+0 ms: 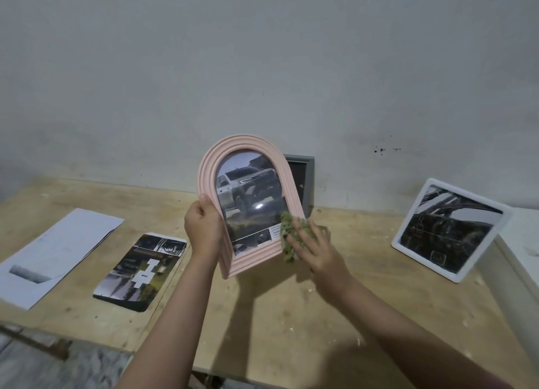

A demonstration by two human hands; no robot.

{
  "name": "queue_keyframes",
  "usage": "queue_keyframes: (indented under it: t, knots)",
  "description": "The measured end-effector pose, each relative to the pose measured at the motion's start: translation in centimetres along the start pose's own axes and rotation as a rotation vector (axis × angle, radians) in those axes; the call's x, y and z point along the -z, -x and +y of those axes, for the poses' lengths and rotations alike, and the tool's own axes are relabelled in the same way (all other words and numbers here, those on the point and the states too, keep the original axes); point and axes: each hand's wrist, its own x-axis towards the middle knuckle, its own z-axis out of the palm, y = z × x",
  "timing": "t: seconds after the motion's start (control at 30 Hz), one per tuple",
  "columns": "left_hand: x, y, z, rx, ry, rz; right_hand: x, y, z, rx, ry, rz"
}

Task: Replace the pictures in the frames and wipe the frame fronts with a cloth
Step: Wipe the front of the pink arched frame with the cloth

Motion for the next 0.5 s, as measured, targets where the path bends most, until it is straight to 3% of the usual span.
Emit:
queue_keyframes:
  t: [0.07, 0.13, 0.27, 0.33, 0.5]
  knots:
    - [0.6, -0.6, -0.1, -0.006, -0.021, 0.015, 0.3, -0.8, 2.0, -0.048, -0.011, -0.045]
    - [1.3, -1.1, -0.4, 0.000, -0.036, 0.029, 0.0, -2.3, 2.9, -0.250, -0.098, -0.048]
    - [3.1, -2.0, -1.5, -0.016, -0.081, 0.101, 0.4, -7.1, 2.6, -0.848, -0.591, 0.041]
    - [4.3, -2.5, -2.3, -0.066, -0.135, 0.131, 0.0, -9.5, 2.4, -0.997, -0.804, 0.065]
    - [7.2, -5.3, -5.0, -0.071, -0.280, 0.196, -2.7, -13.9, 1.0, -1.319, -1.349, -0.053]
